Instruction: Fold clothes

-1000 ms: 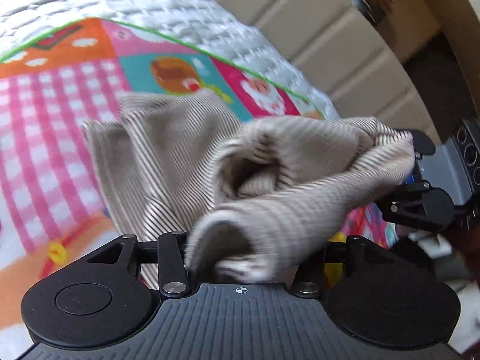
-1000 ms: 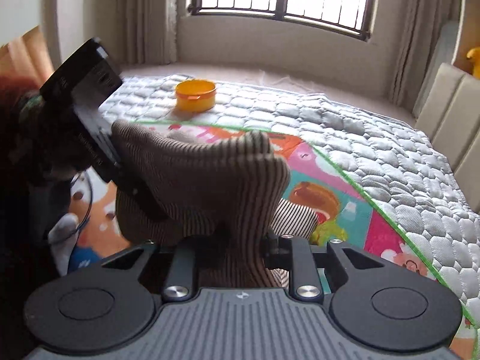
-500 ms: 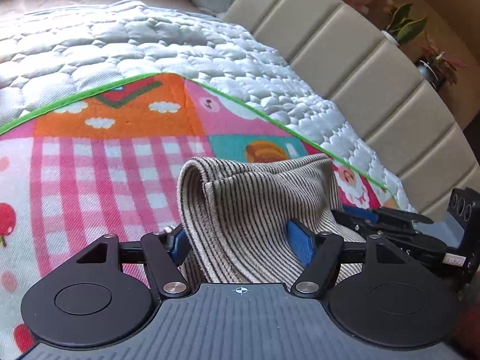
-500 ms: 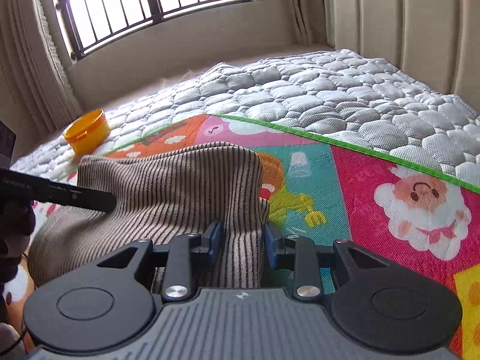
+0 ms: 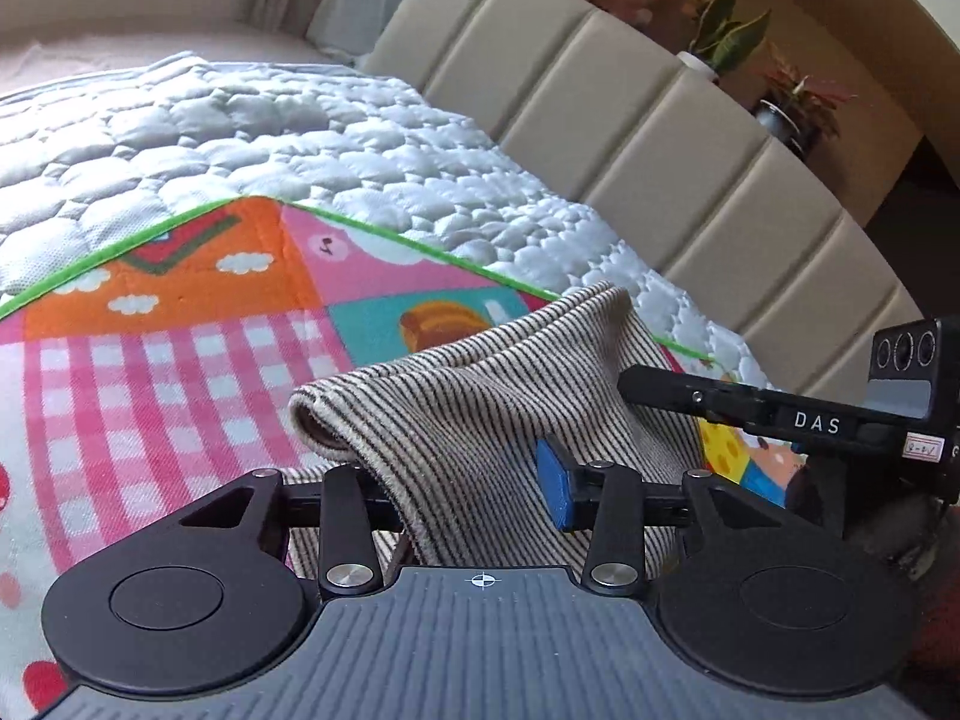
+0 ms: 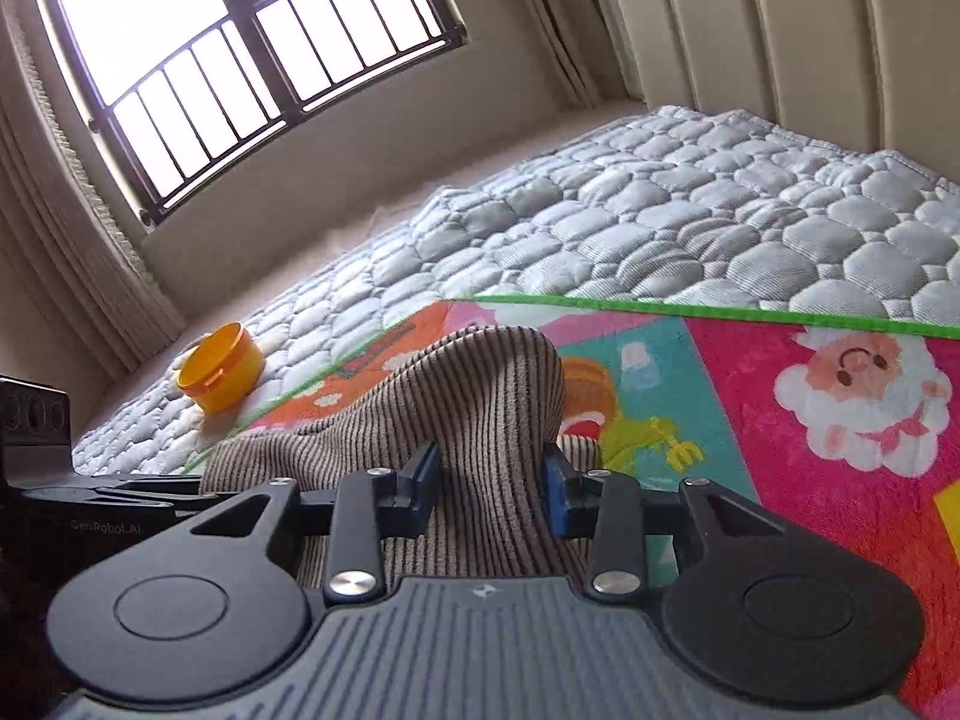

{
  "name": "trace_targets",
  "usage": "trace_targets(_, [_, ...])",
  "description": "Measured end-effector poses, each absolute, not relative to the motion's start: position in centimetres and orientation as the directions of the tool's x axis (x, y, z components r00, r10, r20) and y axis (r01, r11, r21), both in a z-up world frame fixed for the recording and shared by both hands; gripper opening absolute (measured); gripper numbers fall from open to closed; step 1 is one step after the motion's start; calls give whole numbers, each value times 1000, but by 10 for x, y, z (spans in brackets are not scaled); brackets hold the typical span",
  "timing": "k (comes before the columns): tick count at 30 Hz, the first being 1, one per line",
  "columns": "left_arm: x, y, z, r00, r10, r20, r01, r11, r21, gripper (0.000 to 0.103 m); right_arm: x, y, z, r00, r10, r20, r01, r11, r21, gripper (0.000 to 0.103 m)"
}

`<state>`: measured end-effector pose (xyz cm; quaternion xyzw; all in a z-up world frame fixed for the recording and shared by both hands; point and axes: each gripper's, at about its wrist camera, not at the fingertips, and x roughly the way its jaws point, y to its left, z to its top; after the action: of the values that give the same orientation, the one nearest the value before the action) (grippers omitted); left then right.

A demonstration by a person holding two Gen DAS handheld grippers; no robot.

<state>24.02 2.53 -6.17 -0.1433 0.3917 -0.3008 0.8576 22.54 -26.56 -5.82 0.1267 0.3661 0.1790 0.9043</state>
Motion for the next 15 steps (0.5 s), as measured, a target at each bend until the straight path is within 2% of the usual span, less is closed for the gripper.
trace_targets(3, [240,20,-67,496,-611,-617,410,791,-455,44,227,-261,-81,634,358,-685,-203,932,299,36])
trace_targets(6, [237,13,-74,493,-564,-662,427,820,-381,47,227,-260,-89,632,340,-696,-196,939,281,43])
trace_targets(9, [236,10,-80,507,-525,-684,436,840,-322,58,225,-260,-88,637,329,-697,-188,943,274,46])
trace_targets(12, [237,14,-80,510,-518,-686,419,847,-328,65,219,-268,-82,644,325,-693,-128,938,321,55])
trace_targets(15, [234,16,-75,528,-500,-687,414,857,-305,68,205,-283,-75,632,324,-704,1,908,419,62])
